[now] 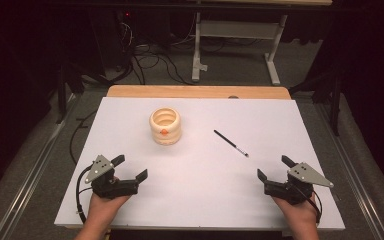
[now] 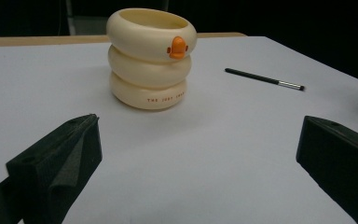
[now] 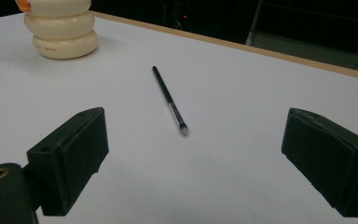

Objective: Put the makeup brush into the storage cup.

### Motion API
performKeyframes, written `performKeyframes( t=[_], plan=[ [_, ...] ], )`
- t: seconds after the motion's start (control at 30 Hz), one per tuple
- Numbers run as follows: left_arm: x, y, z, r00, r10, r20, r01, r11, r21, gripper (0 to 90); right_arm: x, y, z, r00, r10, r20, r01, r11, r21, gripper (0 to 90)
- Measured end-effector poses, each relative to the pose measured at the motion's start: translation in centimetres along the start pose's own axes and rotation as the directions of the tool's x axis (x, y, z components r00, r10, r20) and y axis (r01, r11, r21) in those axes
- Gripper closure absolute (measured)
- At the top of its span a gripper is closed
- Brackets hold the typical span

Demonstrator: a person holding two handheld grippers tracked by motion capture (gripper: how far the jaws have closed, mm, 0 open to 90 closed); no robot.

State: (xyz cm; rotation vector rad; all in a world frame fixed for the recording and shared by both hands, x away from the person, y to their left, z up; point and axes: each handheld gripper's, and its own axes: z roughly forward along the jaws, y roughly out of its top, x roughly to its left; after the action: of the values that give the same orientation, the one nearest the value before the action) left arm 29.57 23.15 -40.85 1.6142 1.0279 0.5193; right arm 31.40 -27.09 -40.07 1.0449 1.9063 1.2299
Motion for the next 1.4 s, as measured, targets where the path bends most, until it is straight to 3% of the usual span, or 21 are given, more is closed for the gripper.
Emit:
performKeyframes(
  t=[0.77, 1.13, 1.4],
  plan=[
    [-0.4, 0.0, -0.2, 0.9999, 0.015, 0.009, -0.015, 0.9999, -0.001, 0.7, 0.4, 0.0, 0.1, 0.9998, -0.005, 0.017, 0.004, 1.0, 0.025, 8.4],
    [-0.5, 0.1, -0.4, 0.9996, 0.017, 0.023, -0.017, 0.9998, -0.003, 0.7, 0.8, 0.0, 0.3, 0.9984, -0.049, 0.028, 0.047, 0.996, 0.076, 8.3],
    [-0.4, 0.0, -0.5, 0.9994, 0.018, 0.029, -0.018, 0.9998, -0.001, 0.7, 1.0, -0.1, 0.9, 0.9977, -0.055, 0.041, 0.049, 0.989, 0.138, 8.3]
  ],
)
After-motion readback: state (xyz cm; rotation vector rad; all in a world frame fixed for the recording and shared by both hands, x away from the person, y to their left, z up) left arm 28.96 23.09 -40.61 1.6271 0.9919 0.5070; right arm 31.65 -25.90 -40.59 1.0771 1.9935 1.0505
